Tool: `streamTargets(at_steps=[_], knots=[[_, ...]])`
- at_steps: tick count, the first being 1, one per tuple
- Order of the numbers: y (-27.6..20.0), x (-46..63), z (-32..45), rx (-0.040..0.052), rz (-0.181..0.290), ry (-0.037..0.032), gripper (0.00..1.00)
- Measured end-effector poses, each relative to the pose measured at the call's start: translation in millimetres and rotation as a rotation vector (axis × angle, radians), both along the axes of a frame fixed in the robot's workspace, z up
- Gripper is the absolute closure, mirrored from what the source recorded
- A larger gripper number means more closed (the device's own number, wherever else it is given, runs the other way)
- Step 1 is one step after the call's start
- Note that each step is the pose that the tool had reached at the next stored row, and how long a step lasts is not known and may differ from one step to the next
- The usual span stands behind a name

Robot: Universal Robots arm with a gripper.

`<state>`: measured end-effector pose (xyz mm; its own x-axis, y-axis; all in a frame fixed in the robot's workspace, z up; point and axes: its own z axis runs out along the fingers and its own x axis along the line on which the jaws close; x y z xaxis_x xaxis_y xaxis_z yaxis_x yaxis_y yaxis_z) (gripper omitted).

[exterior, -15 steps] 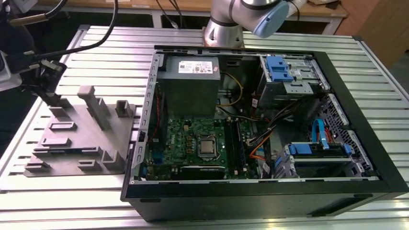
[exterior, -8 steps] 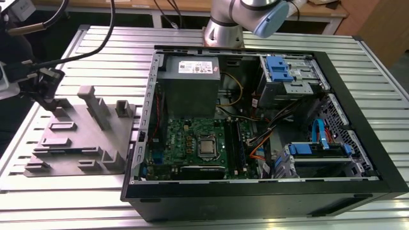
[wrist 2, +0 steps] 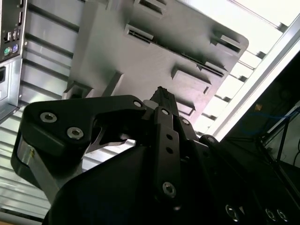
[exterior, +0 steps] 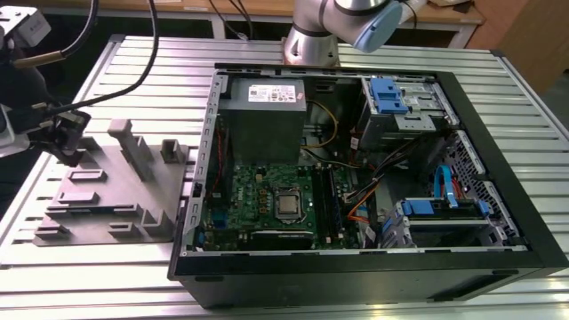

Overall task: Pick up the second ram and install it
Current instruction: 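Reach for the second ram, then pick up the second ram and move it above second insertion slot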

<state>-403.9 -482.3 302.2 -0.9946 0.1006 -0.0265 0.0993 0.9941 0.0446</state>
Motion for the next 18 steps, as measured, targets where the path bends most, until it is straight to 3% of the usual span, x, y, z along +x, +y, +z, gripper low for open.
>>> streamTargets(at_steps=[5, 18], knots=[[-3.5, -1.4, -7.2, -0.0001, 0.0, 0.0001, 0.93], [-3.8, -1.9, -7.9, -0.0001, 0.0, 0.0001, 0.93]])
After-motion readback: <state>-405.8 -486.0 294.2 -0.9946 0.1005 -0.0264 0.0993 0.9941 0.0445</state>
